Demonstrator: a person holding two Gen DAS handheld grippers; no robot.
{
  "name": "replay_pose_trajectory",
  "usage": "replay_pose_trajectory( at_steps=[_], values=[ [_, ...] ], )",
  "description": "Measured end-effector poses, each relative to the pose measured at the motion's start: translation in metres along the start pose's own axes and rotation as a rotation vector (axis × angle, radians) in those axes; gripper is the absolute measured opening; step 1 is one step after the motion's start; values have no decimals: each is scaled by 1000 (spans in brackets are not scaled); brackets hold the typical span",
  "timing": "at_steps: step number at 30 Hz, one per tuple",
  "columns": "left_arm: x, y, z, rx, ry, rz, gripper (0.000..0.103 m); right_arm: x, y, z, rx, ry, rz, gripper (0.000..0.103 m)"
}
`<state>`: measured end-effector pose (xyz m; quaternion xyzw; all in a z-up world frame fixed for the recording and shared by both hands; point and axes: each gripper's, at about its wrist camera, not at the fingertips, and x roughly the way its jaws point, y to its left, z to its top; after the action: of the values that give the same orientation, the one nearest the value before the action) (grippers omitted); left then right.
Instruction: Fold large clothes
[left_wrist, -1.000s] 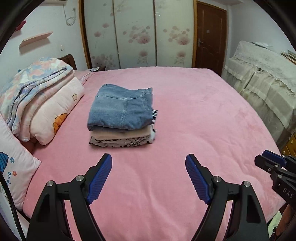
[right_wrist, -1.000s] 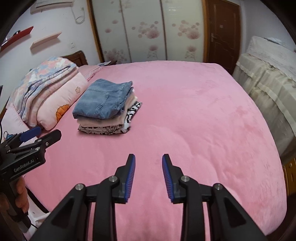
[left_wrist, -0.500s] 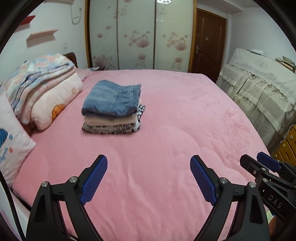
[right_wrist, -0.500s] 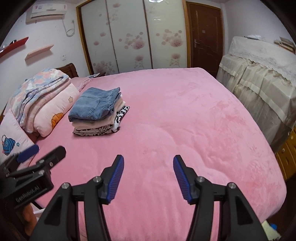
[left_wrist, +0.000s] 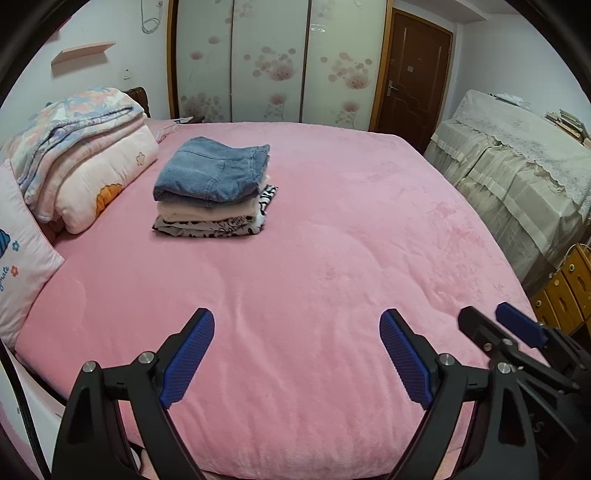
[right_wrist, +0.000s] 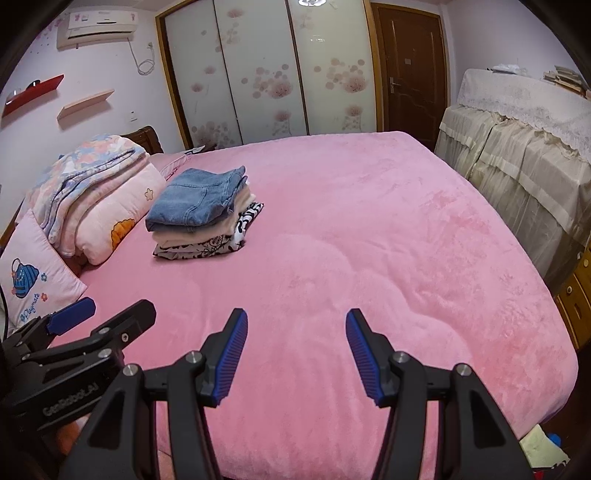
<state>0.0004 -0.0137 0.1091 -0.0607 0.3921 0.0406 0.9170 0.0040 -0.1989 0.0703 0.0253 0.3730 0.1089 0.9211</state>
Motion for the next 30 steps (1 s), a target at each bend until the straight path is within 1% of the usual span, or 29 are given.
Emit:
replay_pose_trajectory(
  at_steps=[6,11,20,30],
  values=[
    [4,-9,-4,15,6,3,90,11,-11,-7,40,43,8,56],
    [8,-11,-7,4,27,-2,90,13,-13,-10,38,52,-5,56],
    [4,-12,-10,10,9,14,90,14,-18,-11,59,67,7,56],
    [9,-8,-11,-4,32,9,90,17,-19,-13,53,71,-11,56]
  ],
)
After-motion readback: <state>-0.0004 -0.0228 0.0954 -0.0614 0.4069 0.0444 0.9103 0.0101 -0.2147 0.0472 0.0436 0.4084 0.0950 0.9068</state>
